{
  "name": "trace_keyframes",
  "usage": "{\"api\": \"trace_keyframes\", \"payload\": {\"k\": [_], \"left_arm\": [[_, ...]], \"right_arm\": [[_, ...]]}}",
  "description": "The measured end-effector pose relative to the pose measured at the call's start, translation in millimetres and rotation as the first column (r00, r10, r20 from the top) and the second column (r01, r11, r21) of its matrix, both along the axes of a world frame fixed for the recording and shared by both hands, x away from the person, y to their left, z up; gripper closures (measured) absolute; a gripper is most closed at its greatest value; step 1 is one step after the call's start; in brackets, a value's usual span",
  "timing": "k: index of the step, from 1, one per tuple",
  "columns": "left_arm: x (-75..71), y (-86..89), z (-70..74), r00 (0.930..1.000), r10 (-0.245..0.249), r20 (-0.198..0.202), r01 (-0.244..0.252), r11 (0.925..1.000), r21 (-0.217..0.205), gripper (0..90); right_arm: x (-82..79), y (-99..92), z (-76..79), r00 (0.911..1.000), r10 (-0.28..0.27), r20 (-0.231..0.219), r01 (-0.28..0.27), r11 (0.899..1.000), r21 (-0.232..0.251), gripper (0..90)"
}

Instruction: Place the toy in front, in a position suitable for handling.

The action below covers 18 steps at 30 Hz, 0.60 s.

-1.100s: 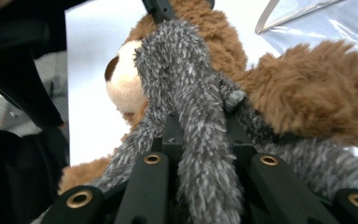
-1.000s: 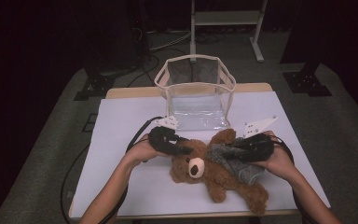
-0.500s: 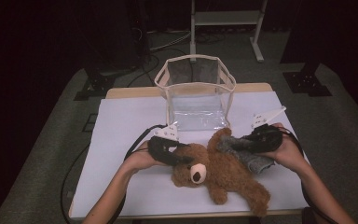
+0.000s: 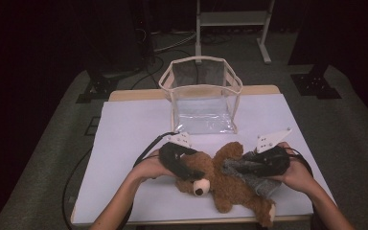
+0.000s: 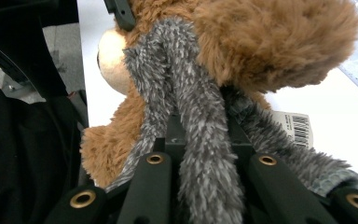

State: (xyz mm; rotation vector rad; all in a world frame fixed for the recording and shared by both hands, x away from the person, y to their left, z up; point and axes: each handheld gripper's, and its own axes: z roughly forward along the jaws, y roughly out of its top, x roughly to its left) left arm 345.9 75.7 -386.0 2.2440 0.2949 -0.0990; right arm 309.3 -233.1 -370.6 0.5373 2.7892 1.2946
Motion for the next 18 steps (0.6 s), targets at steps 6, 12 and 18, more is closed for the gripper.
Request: {"api": "trace_keyframes", "payload": {"k": [6, 12, 18], "left_arm": [[4.2, -9.7, -3.3, 0.9998, -0.012, -0.017, 0.012, 0.9997, 0.022, 36.8], [3.8, -6.6, 11.3, 0.9943, 0.015, 0.106, -0.016, 0.9998, 0.011, 58.0], [12.5, -10.6, 41.0, 0.9777, 0.006, 0.21, -0.014, 0.9992, 0.037, 59.9]], "right_arm": [[3.1, -2.2, -2.2, 1.0, -0.002, -0.008, 0.002, 1.0, 0.023, 75.9], [14.6, -10.9, 2.6, 0.9989, -0.047, -0.006, 0.048, 0.996, 0.078, 75.5], [36.9, -9.7, 13.3, 0.9982, -0.059, -0.013, 0.06, 0.991, 0.121, 75.6]]}}
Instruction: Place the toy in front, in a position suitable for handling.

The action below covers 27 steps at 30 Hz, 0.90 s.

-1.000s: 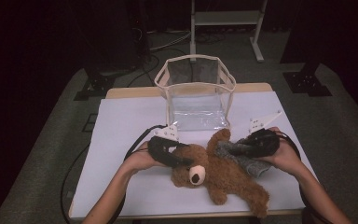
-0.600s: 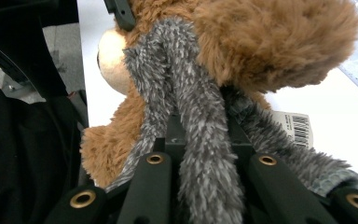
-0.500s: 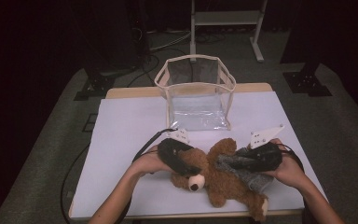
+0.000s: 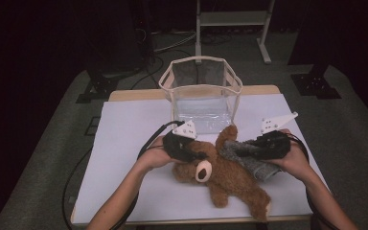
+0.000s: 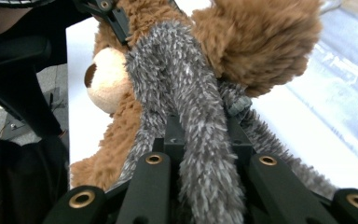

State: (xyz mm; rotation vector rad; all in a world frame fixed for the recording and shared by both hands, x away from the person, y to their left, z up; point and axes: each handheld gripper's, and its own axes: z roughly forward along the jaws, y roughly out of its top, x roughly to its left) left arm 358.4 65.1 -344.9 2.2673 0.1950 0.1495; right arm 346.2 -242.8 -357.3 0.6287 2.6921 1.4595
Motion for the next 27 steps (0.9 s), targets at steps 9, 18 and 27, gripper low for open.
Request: {"api": "trace_keyframes", "payload": {"k": [9, 18, 27], "left_arm": [[-3.7, 20.2, -12.7, 0.9994, -0.001, -0.036, 0.002, 0.9994, 0.034, 42.0], [-30.2, 29.6, -22.6, 0.9996, -0.027, 0.006, 0.027, 0.9989, 0.039, 51.5], [-40.3, 34.7, -27.8, 0.9981, -0.029, 0.054, 0.029, 0.9994, 0.018, 52.0]], "right_arm": [[-4.8, 28.4, -13.9, 0.9985, 0.055, -0.003, -0.055, 0.998, -0.035, 75.8], [-35.9, 39.6, -10.3, 0.9937, 0.092, 0.064, -0.087, 0.992, -0.086, 75.6], [-30.5, 10.3, 34.1, 0.9923, 0.03, 0.12, -0.034, 0.999, 0.029, 75.3]]}}
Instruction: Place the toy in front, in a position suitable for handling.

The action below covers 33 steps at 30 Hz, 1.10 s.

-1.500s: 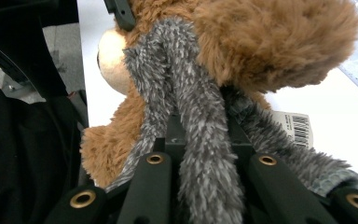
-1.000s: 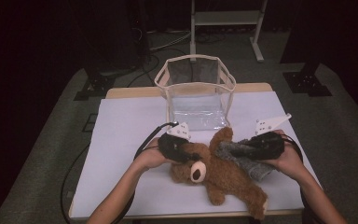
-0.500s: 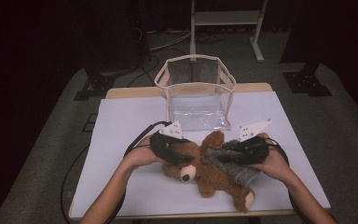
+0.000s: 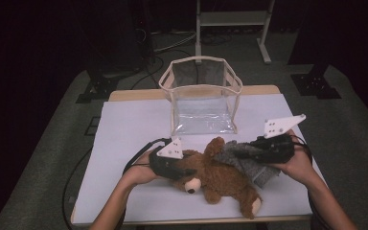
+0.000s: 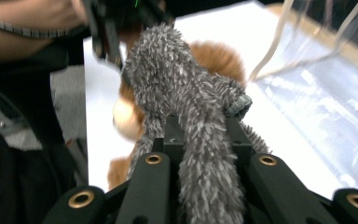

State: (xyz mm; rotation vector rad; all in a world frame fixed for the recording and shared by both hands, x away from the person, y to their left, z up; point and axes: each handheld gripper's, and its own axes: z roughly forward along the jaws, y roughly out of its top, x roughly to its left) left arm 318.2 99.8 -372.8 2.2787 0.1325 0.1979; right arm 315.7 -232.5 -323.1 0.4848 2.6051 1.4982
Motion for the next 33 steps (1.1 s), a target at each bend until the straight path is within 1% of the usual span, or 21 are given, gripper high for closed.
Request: {"api": "trace_keyframes", "payload": {"k": [2, 4, 6, 8, 9, 10, 12, 13, 14, 16, 17, 20, 22, 24, 27, 33], "left_arm": [[-1.6, -0.9, 0.1, 1.0, -0.001, 0.001, 0.001, 1.0, 0.0, 51.7], [-3.3, -1.2, 0.1, 1.0, -0.004, 0.007, 0.003, 1.0, 0.002, 51.5], [-5.0, -1.2, -0.5, 1.0, -0.006, 0.007, 0.006, 1.0, -0.002, 51.2], [-6.2, -0.9, -0.5, 0.9999, -0.008, 0.015, 0.008, 1.0, 0.002, 51.1], [-7.2, -0.6, -0.7, 0.9998, -0.009, 0.018, 0.009, 1.0, 0.0, 51.1], [-7.6, -0.2, -1.2, 0.9997, -0.011, 0.021, 0.011, 0.9999, 0.0, 50.9], [-8.4, 0.5, -2.3, 0.9997, -0.012, 0.019, 0.012, 0.9999, -0.011, 50.8], [-8.6, 0.9, -3.0, 0.9998, -0.014, 0.014, 0.014, 0.9998, -0.015, 50.8], [-8.6, 1.2, -3.4, 0.9999, -0.011, 0.012, 0.012, 0.9997, -0.02, 50.9], [-8.9, 1.6, -3.4, 0.9998, -0.008, 0.016, 0.008, 0.9997, -0.023, 50.9], [-9.2, 1.8, -3.5, 0.9999, -0.007, 0.016, 0.007, 0.9997, -0.024, 50.9], [-9.2, 2.1, -4.2, 0.9999, -0.005, 0.013, 0.005, 0.9995, -0.032, 50.9], [-9.2, 1.9, -3.9, 0.9999, -0.006, 0.016, 0.007, 0.9995, -0.031, 50.9], [-9.3, 1.6, -3.2, 0.9998, -0.009, 0.018, 0.009, 0.9996, -0.025, 50.8], [-9.2, 1.6, -3.1, 0.9998, -0.014, 0.014, 0.014, 0.9995, -0.027, 50.6], [-9.7, 2.7, -3.6, 0.9998, -0.015, 0.01, 0.016, 0.9993, -0.033, 50.3]], "right_arm": [[5.7, 3.7, 7.8, 1.0, -0.001, 0.005, 0.001, 1.0, 0.009, 75.3], [10.8, 15.1, 8.6, 0.9997, 0.025, -0.008, -0.025, 1.0, -0.007, 75.1], [13.5, 28.9, 4.7, 0.999, 0.043, -0.015, -0.043, 0.998, -0.052, 74.9], [16.9, 45.7, -4.2, 0.9971, 0.069, -0.031, -0.072, 0.993, -0.097, 74.9], [17.5, 50.3, -7.4, 0.9967, 0.075, -0.029, -0.078, 0.99, -0.114, 74.9], [17.6, 56.4, -12.3, 0.9958, 0.082, -0.041, -0.087, 0.987, -0.136, 74.9], [15.9, 63.1, -19.6, 0.9957, 0.081, -0.043, -0.088, 0.979, -0.186, 74.8], [14.8, 64.5, -22.7, 0.9957, 0.084, -0.039, -0.091, 0.972, -0.215, 74.7], [13.1, 64.4, -23.9, 0.9954, 0.083, -0.047, -0.091, 0.971, -0.22, 74.7], [11.0, 59.3, -22.8, 0.9955, 0.081, -0.049, -0.09, 0.97, -0.225, 74.7], [9.6, 53.6, -22.3, 0.9958, 0.078, -0.048, -0.087, 0.97, -0.228, 74.6], [5.5, 34.4, -23.0, 0.9968, 0.047, -0.064, -0.06, 0.973, -0.224, 74.5], [3.8, 18.3, -23.7, 0.9977, 0.023, -0.064, -0.036, 0.974, -0.223, 74.5], [2.1, 2.4, -24.9, 0.9965, -0.015, -0.083, -0.004, 0.976, -0.218, 74.5], [-0.2, -16.6, -31.2, 0.9932, -0.043, -0.108, 0.02, 0.98, -0.198, 74.5], [-8.5, -36.8, -42.1, 0.9906, -0.067, -0.119, 0.048, 0.987, -0.152, 74.5]]}}
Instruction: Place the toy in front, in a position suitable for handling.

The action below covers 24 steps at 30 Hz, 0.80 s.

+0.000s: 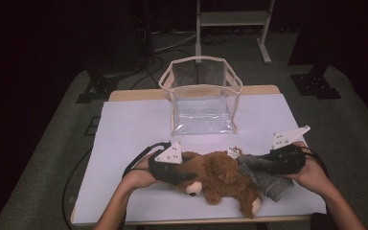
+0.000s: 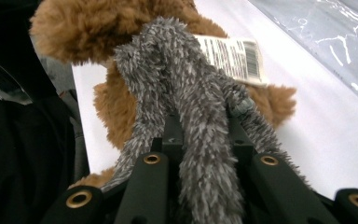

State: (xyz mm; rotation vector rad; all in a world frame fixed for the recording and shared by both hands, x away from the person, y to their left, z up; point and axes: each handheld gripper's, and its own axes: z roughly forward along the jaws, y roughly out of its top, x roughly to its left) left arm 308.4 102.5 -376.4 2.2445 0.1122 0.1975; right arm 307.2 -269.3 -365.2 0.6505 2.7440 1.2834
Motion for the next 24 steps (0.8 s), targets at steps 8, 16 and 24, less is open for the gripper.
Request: {"api": "trace_keyframes", "payload": {"k": [8, 16, 24], "left_arm": [[-0.5, 0.4, 0.2, 1.0, -0.001, -0.002, 0.001, 1.0, 0.001, 49.6], [0.7, 0.0, -0.2, 1.0, 0.001, -0.005, -0.001, 1.0, 0.002, 48.8], [2.1, 3.3, -1.9, 0.9998, 0.004, -0.021, -0.004, 0.9999, -0.011, 48.7]], "right_arm": [[-11.7, -25.2, -8.3, 0.9982, -0.058, -0.015, 0.059, 0.998, 0.014, 74.4], [-10.5, -22.4, 19.8, 0.9969, -0.062, 0.048, 0.058, 0.994, 0.092, 74.4], [-5.9, 21.5, 9.3, 0.9981, 0.029, 0.054, -0.032, 0.998, 0.055, 74.0]]}}
